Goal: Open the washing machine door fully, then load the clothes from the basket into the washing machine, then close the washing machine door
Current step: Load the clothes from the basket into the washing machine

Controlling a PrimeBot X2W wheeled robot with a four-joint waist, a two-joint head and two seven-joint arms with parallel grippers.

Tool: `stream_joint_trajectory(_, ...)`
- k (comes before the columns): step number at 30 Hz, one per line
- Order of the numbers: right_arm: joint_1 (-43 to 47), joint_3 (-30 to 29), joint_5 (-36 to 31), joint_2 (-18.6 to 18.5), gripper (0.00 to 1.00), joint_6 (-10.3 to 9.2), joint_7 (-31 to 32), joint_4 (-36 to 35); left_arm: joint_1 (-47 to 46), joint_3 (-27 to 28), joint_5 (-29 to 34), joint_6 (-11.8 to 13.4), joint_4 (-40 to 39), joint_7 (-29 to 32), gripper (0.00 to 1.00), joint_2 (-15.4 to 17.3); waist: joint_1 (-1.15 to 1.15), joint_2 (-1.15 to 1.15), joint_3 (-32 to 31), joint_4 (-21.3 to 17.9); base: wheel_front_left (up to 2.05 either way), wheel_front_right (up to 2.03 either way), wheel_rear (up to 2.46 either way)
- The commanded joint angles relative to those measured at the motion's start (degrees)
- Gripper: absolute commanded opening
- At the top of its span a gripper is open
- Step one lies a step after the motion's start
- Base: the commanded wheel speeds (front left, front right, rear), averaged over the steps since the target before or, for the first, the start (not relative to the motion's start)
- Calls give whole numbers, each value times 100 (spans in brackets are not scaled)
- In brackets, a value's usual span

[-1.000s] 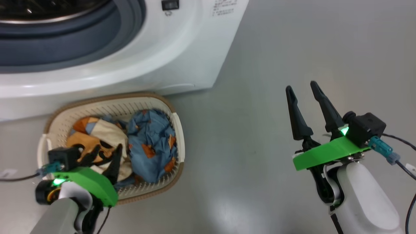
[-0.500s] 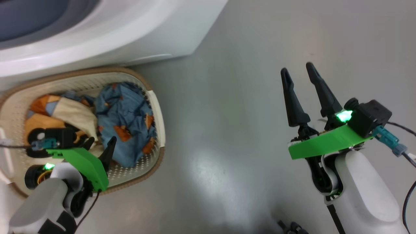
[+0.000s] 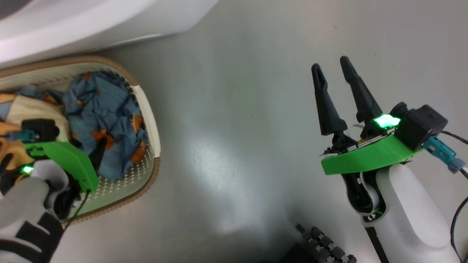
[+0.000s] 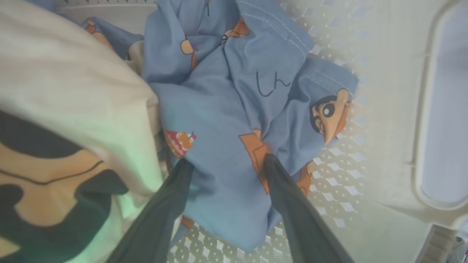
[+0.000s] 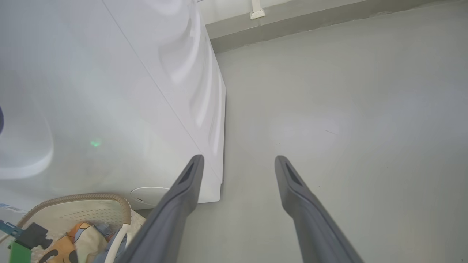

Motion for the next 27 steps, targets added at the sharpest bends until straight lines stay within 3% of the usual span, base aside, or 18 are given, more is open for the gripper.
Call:
stream_joint_trajectory(1,118,132,69,33,100,33,-44,-155,-36,88,-75,-13,-4,17,100,205,0,0,204,-144,0,0,0)
stream_joint_trajectory(18,119,303,196,33,100,33,-44,-335,-766,-327,-467,-13,624,-138,100,300,0,0,591,-447,0,0,0)
stream_joint_trajectory(20,125,311,201,33,100,33,-44,-327,-783,-366,-514,-13,684,-122,0,276,0,0,579,-461,0,0,0)
stream_joint_trajectory(27,104,271,171,33,100,33,-44,-271,-658,-567,-686,-13,554,-165,0,254,0,0,424,-355,0,0,0)
